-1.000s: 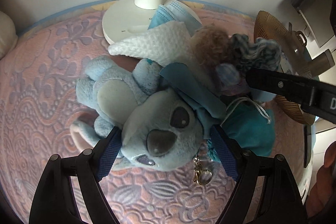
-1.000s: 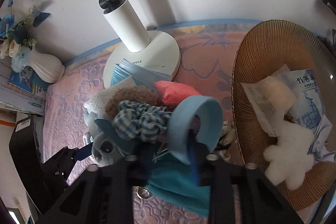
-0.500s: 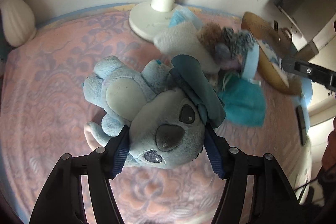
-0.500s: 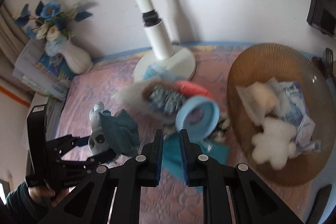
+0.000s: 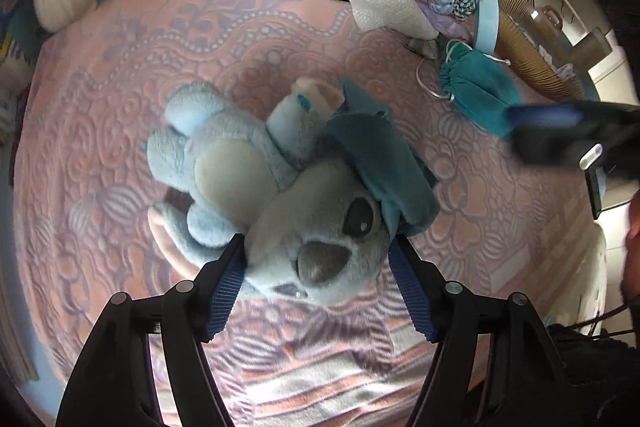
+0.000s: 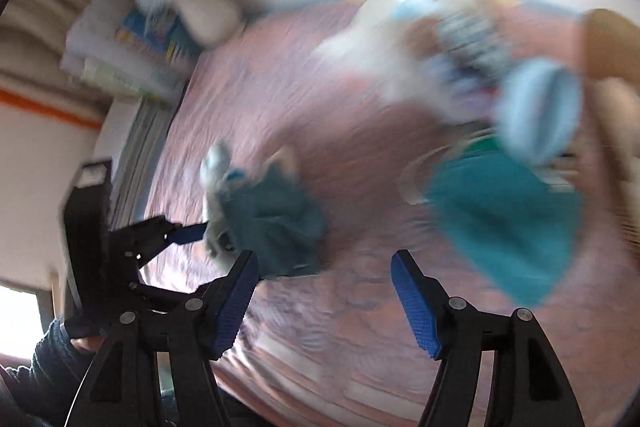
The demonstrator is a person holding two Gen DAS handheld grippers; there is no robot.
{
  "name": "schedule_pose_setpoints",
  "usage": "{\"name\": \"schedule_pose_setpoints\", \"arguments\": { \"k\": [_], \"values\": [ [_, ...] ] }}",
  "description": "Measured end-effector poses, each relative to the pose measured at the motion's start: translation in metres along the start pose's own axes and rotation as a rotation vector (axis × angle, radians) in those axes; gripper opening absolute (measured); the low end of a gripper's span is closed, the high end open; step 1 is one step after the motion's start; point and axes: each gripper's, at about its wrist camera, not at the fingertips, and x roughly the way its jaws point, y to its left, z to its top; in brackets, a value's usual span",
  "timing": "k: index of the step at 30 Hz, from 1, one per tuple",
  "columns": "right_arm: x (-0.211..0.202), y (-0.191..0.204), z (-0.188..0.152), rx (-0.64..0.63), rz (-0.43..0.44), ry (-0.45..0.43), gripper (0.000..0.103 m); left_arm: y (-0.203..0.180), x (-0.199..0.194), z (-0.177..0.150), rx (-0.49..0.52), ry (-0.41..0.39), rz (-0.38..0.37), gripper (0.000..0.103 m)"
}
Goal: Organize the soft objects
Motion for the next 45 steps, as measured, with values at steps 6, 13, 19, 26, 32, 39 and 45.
{"name": "schedule_pose_setpoints", "arguments": {
  "k": [6,13,19,26,32,39,45],
  "values": [
    [0.052,0.034,0.014,-0.099,-0.034,0.029,0.067,0.015,-0.006,-0.017,-0.035,-0.035,-0.004,0.07],
    [0.038,0.003,0.008,0.004,0.127,-0.023,0.018,0.012,-0.005,-0.023,-0.06,-0.053,-0.006,0.07],
    [0.0,-0.015,-0.006,0.071,0.079,-0.088,0.017,0.007,-0.009,-0.018,-0.06,-0.065,0.051,0.07],
    [-0.037,-0.028,-0.026,0.045,-0.19,-0.069,0.022,-0.015,0.017,-0.004,0.007,0.006,0.176,0.065],
    [-0.039,-0.069,-0.046,0.178,-0.167,-0.019,0.062,0.005,-0.01,-0.009,-0.066,-0.046,0.14,0.062],
    [-0.014,-0.06,-0.034,0.084,-0.163,0.047,0.068,0.003,-0.037,-0.012,-0.111,-0.073,0.149,0.062],
    [0.022,-0.044,-0.022,0.024,-0.261,0.033,0.019,-0.016,-0.057,-0.013,-0.138,-0.108,0.167,0.062]
  ]
}}
